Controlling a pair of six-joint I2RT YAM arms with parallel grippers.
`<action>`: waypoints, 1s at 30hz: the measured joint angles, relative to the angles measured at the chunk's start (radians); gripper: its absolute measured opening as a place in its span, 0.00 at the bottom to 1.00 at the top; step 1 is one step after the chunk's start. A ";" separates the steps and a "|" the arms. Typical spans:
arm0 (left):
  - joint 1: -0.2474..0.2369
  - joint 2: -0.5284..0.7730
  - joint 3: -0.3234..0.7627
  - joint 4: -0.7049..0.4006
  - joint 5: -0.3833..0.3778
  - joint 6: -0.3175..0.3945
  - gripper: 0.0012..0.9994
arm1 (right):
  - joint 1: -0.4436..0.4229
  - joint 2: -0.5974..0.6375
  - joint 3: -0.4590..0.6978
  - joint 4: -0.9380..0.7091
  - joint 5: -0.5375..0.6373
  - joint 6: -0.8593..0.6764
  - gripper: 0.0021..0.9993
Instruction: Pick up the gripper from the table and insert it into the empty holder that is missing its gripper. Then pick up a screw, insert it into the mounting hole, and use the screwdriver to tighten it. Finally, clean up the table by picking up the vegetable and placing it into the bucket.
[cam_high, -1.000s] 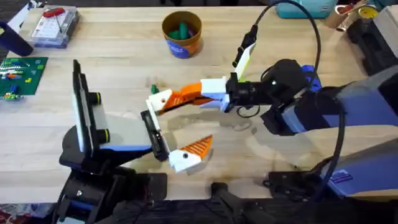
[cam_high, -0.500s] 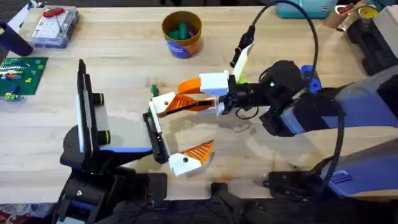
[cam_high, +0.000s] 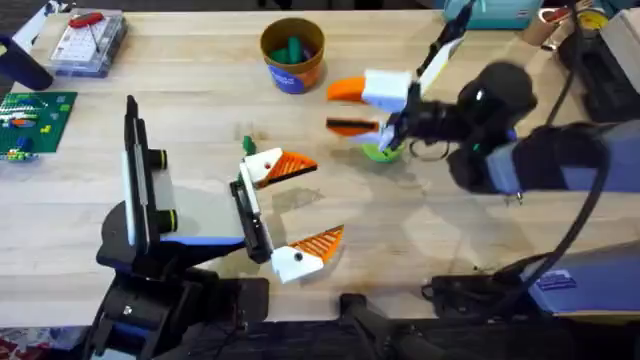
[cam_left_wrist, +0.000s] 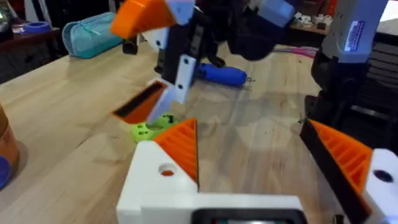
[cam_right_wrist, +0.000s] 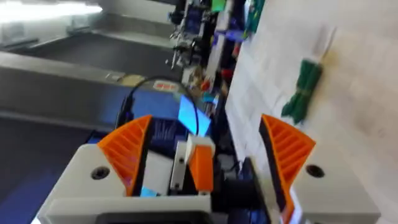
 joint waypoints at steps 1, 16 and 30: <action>0.000 0.000 0.000 0.000 0.000 0.000 0.99 | -0.021 -0.004 0.027 -0.050 -0.012 -0.029 1.00; 0.000 0.000 0.000 -0.001 0.003 0.000 0.99 | -0.180 -0.152 0.565 -1.179 -0.032 -0.703 1.00; 0.000 0.000 0.000 -0.001 0.003 0.000 0.99 | -0.167 -0.453 0.721 -2.239 0.565 -1.237 1.00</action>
